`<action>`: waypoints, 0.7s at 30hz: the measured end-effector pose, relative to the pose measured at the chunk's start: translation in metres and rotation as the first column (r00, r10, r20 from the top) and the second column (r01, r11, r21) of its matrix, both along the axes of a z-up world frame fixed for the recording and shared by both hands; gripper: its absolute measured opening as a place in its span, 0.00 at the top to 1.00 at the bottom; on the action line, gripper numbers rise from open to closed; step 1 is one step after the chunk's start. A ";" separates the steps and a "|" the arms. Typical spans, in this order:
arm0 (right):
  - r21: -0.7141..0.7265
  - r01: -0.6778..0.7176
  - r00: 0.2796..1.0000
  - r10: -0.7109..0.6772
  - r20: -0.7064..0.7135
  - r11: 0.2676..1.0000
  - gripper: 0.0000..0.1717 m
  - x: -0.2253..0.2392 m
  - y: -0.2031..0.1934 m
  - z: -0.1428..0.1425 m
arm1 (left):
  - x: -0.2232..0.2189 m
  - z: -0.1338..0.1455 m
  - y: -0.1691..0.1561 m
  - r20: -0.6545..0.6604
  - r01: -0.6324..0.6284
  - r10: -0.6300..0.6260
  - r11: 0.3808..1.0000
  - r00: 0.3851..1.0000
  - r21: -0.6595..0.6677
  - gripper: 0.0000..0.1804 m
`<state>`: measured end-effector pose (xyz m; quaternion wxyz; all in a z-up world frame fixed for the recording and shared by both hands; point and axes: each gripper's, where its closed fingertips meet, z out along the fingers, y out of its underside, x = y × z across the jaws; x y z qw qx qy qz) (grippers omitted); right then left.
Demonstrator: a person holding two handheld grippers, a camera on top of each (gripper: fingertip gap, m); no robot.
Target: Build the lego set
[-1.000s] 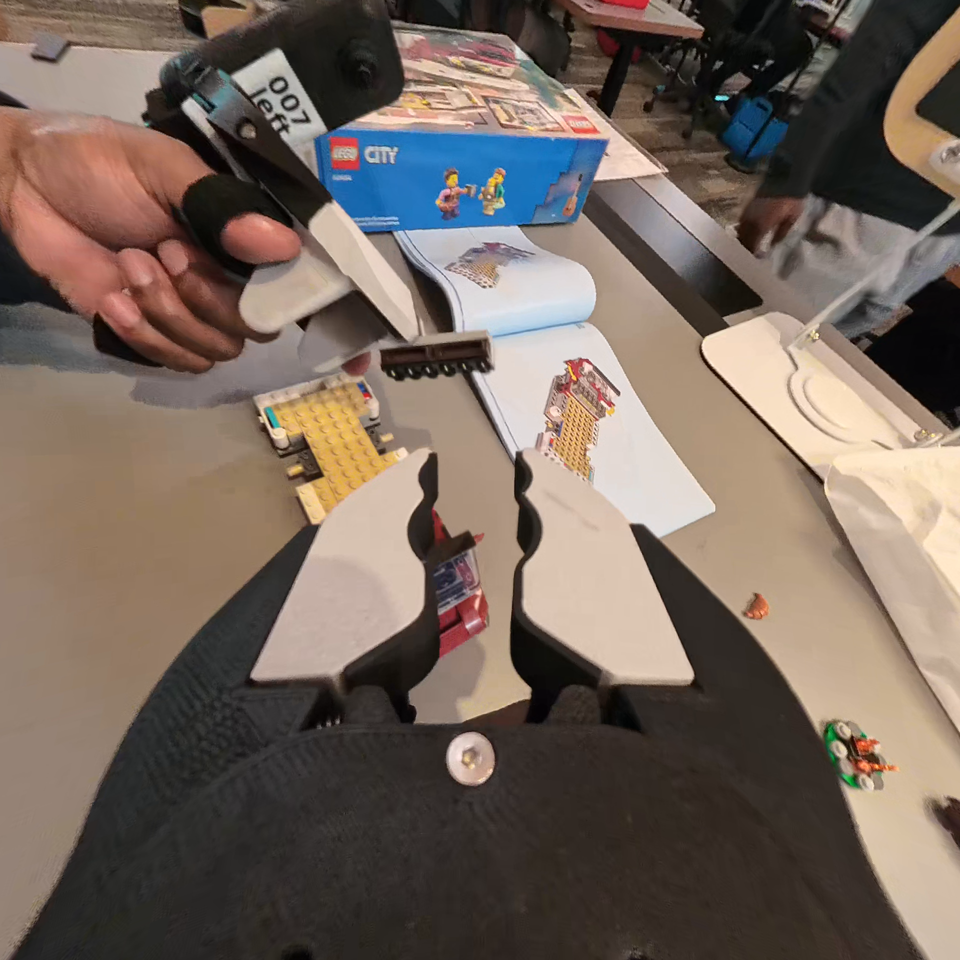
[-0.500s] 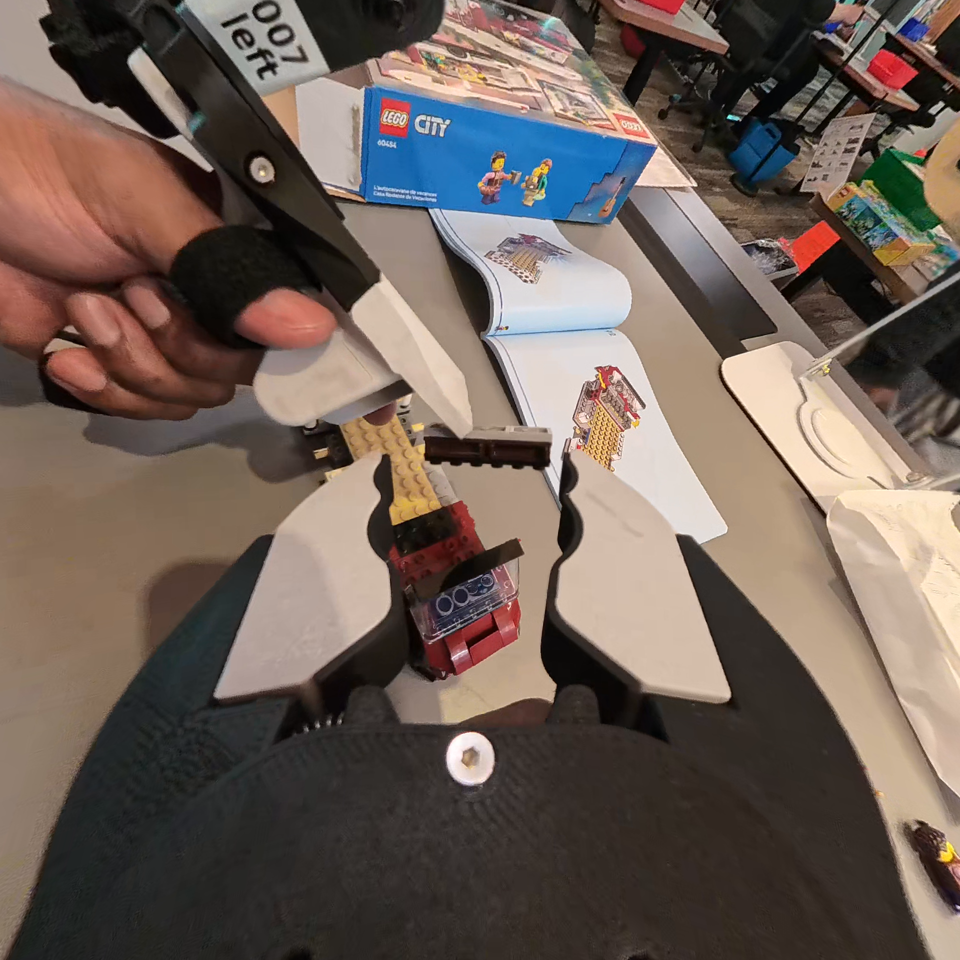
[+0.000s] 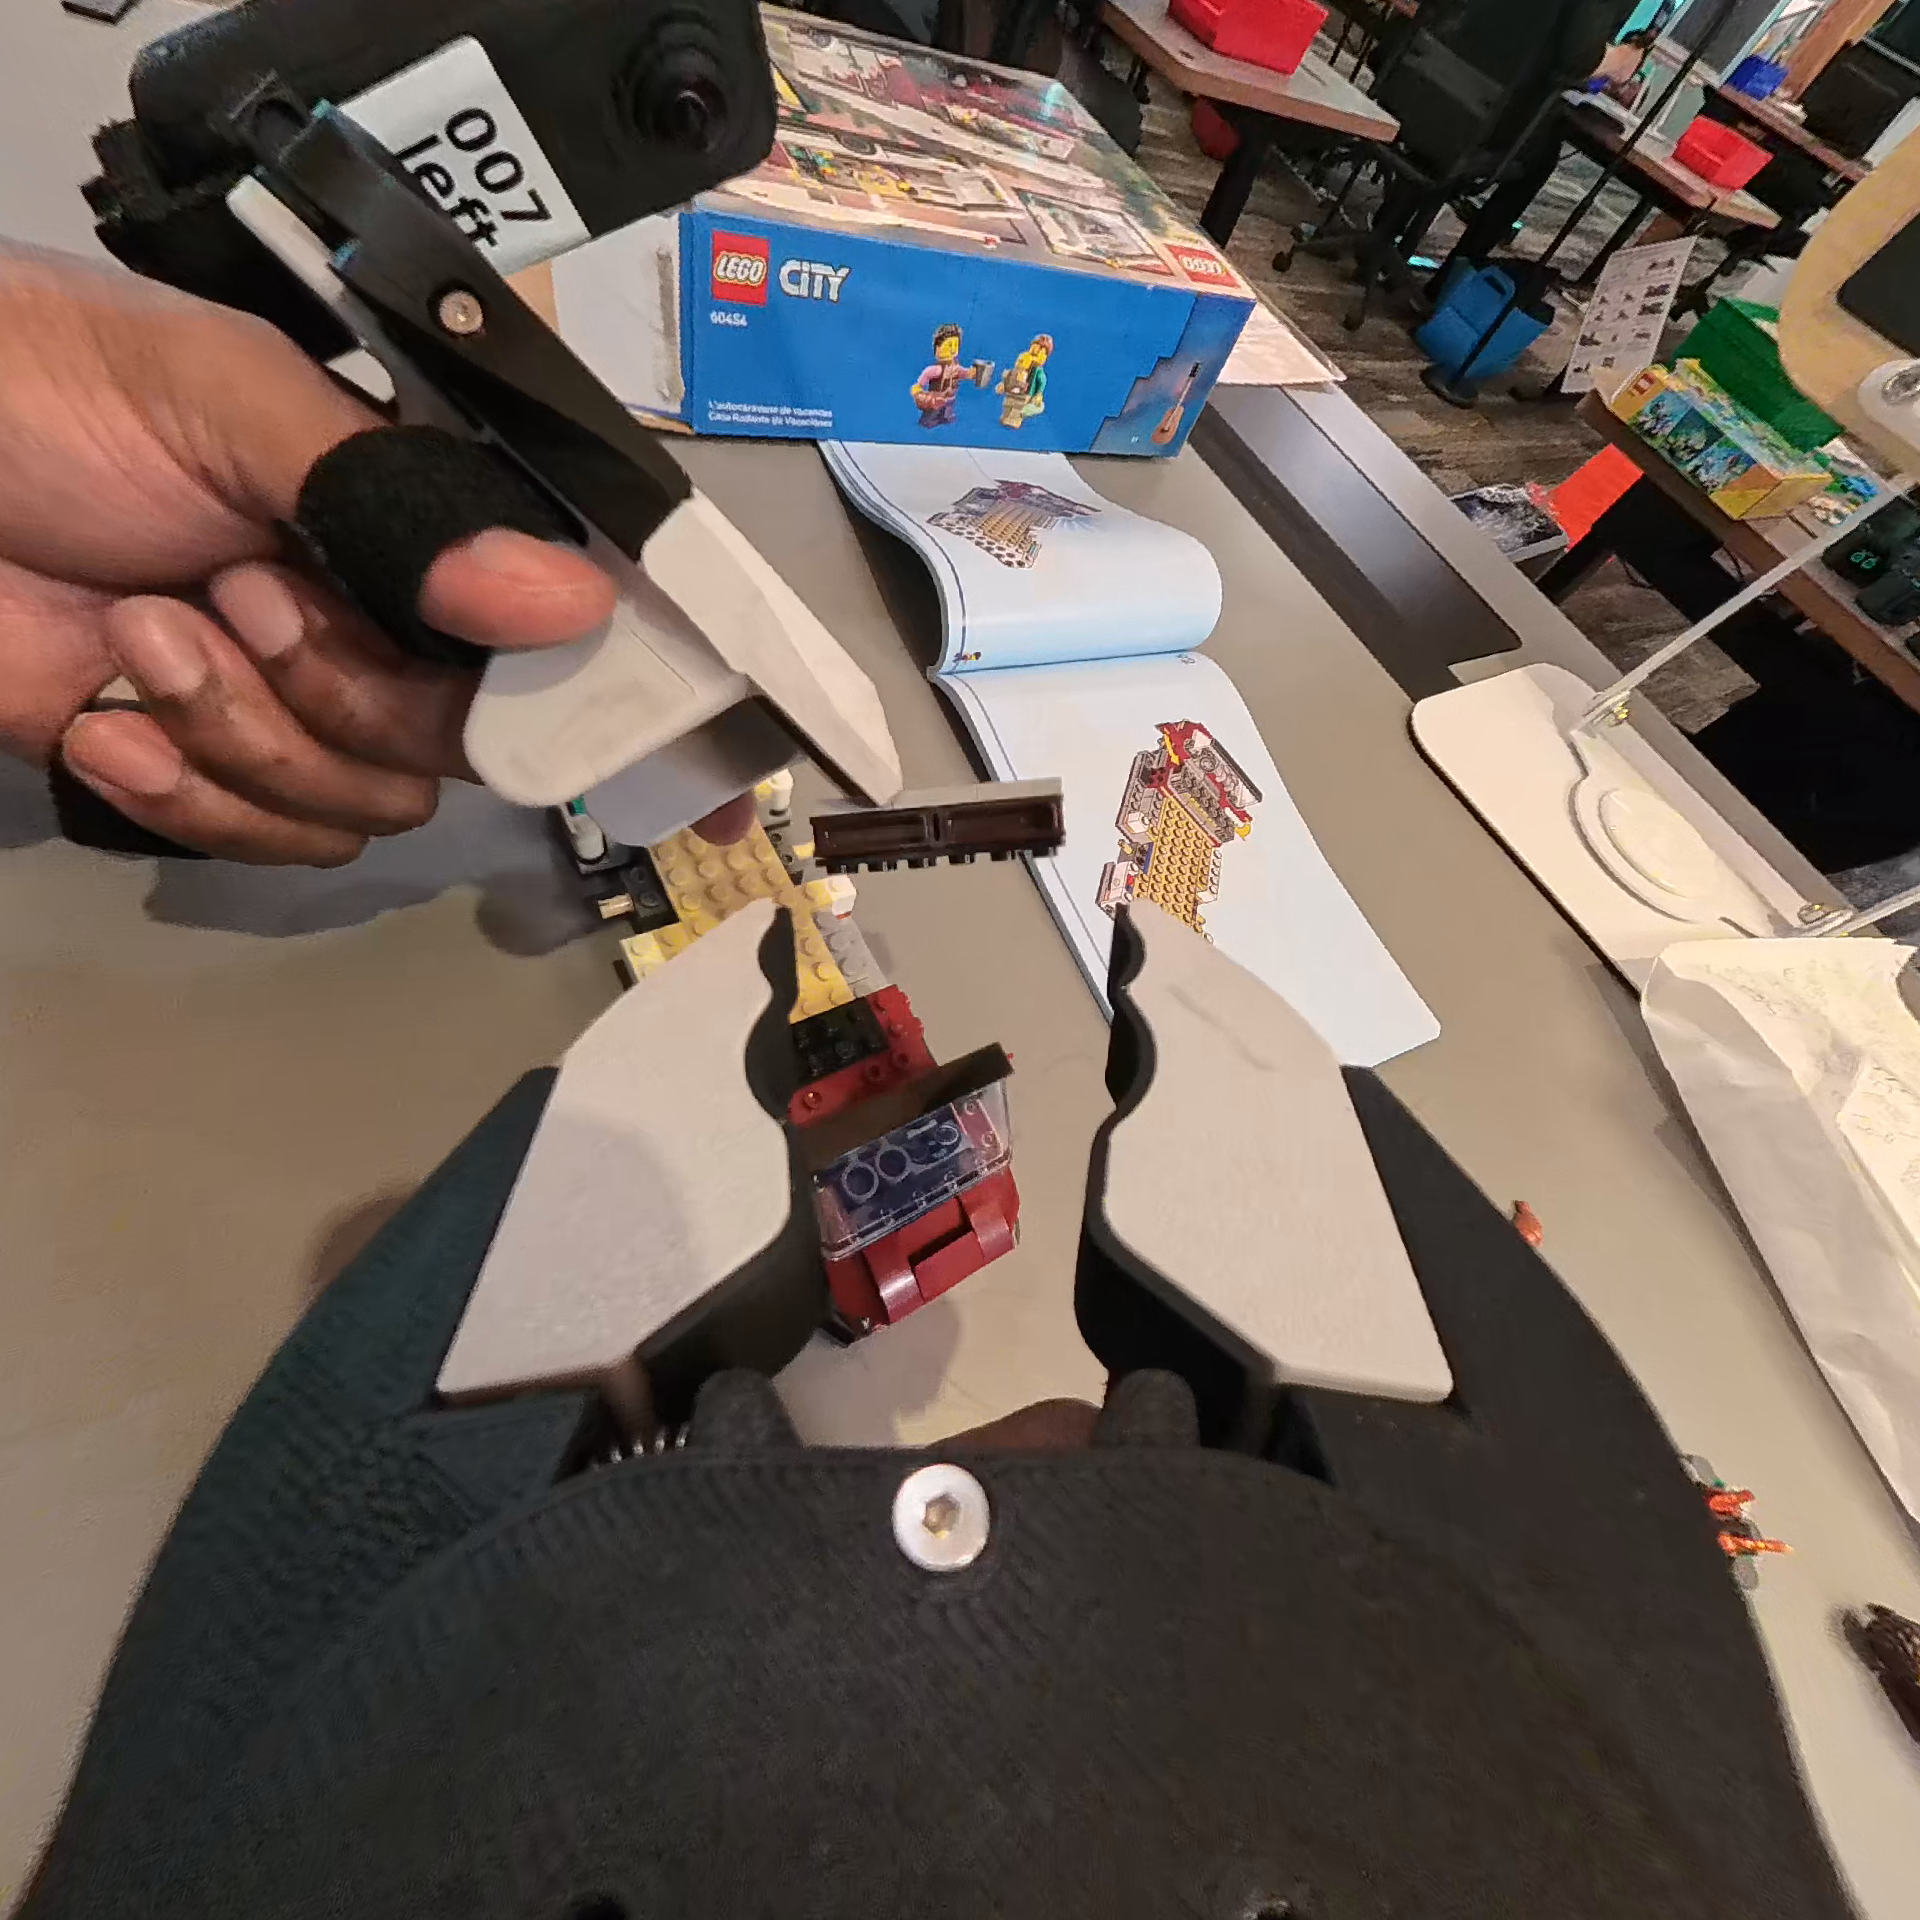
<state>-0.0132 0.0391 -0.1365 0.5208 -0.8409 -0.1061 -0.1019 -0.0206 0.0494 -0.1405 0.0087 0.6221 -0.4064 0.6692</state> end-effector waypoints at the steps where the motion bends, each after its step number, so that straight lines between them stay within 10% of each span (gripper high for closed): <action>1: 0.006 0.002 1.000 -0.002 -0.001 1.000 0.67 0.001 0.000 0.001 | 0.000 0.001 0.000 0.003 -0.001 0.001 1.000 1.000 0.000 0.91; 21: 0.117 -0.061 0.948 0.021 0.318 0.991 0.68 0.037 -0.001 0.032 | 0.027 0.015 0.024 0.017 0.083 -0.087 0.981 0.996 0.177 0.91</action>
